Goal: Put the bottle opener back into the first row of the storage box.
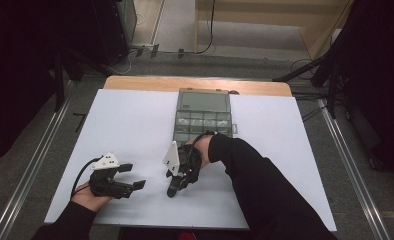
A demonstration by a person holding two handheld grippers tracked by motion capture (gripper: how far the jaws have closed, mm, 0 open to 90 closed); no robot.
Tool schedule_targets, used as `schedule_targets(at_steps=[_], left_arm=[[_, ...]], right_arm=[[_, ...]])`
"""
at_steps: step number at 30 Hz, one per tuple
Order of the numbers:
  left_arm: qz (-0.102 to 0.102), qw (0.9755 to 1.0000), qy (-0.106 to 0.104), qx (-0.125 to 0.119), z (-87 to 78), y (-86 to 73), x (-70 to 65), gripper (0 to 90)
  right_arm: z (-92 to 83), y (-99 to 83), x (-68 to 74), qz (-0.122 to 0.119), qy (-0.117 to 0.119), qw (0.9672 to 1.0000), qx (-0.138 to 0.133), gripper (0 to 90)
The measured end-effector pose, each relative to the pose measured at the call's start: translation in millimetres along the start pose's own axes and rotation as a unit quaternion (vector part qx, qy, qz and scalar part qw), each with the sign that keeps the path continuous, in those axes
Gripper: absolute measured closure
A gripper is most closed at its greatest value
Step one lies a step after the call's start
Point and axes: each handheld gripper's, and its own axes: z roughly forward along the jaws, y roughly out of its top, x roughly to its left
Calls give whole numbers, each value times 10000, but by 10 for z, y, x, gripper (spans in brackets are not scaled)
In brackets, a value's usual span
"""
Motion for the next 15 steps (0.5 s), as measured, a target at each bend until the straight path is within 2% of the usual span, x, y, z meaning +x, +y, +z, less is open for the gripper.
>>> schedule_targets(at_steps=[15], left_arm=[[-8, 10000, -19, -3, -3, -4, 1, 175]], right_arm=[[119, 60, -87, -329, 246, 9988, 270, 504]])
